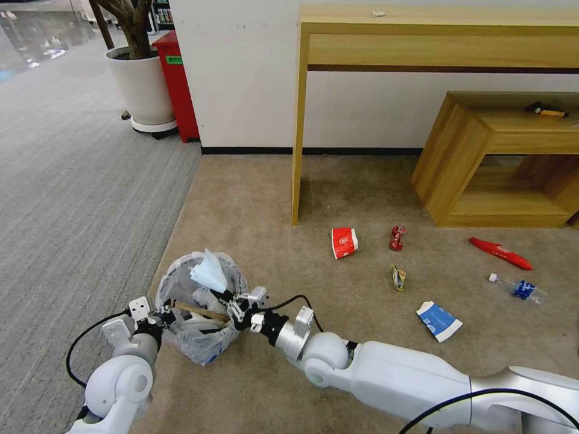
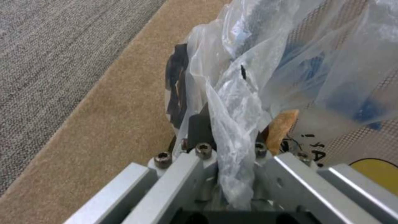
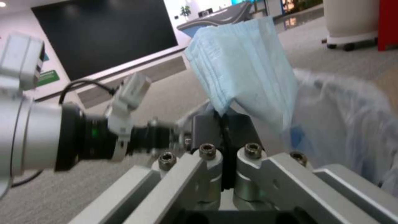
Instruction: Pick up the trash bin and place the garbage on the floor into it.
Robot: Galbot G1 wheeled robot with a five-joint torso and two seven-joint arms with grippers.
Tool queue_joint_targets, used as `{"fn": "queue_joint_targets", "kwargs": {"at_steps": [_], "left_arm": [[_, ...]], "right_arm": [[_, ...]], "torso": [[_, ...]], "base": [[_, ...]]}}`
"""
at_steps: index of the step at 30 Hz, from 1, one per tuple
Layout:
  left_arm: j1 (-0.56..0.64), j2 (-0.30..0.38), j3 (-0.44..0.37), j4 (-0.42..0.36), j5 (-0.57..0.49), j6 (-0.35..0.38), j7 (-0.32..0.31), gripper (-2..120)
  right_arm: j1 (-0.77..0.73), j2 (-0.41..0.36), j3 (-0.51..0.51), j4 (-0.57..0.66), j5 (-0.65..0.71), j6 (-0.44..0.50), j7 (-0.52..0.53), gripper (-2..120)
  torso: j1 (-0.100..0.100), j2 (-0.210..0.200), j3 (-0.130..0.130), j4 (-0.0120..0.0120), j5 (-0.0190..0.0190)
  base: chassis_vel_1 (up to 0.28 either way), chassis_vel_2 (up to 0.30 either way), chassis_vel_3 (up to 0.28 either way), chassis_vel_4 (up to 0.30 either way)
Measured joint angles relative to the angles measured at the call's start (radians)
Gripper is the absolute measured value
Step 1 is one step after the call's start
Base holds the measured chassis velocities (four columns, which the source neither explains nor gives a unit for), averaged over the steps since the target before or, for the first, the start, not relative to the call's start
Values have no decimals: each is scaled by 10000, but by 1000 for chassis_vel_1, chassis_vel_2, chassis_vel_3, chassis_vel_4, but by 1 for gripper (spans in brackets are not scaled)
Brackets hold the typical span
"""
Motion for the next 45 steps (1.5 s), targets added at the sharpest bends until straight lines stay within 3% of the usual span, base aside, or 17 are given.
{"fn": "queue_joint_targets", "kwargs": {"at_steps": [13, 19, 25, 31, 33, 38, 45], "left_arm": [[225, -118, -35, -224, 43, 8, 16, 0], [253, -114, -51, -251, 55, 3, 24, 0], [256, -181, -42, -210, 108, -5, 32, 0], [253, -245, -60, -82, 186, -57, 70, 0], [254, -246, -69, -75, 188, -58, 77, 0], [232, -253, -87, -53, 189, -65, 94, 0], [194, -245, -81, -46, 169, -66, 100, 0]], "right_arm": [[-451, 495, 166, -444, -153, 181, 428, 0], [-642, 654, 349, -432, -93, 47, 635, 26], [-719, 737, 505, -411, -58, 2, 714, 45], [-879, 1166, 1759, -378, -324, -383, 1439, 70], [-883, 1176, 1963, -441, -430, -384, 1558, 73], [-942, 944, 3011, -1045, -1350, 114, 2127, 95], [-1394, 629, 4777, -1330, -1960, 370, 2364, 100]], "torso": [[0, 0, 0, 1, 1], [0, 0, 0, 0, 0], [0, 0, -1, 0, 1], [0, 1, -1, 2, 3], [-1, 1, -1, 2, 4], [0, 1, -1, 1, 2], [-1, 1, -1, 1, 1]], "base": [[0, 0, 0, 0], [0, 0, 0, 0], [0, 0, 0, 0], [0, 0, 0, 0], [0, 0, 0, 0], [0, 0, 0, 0], [0, 0, 0, 0]]}}
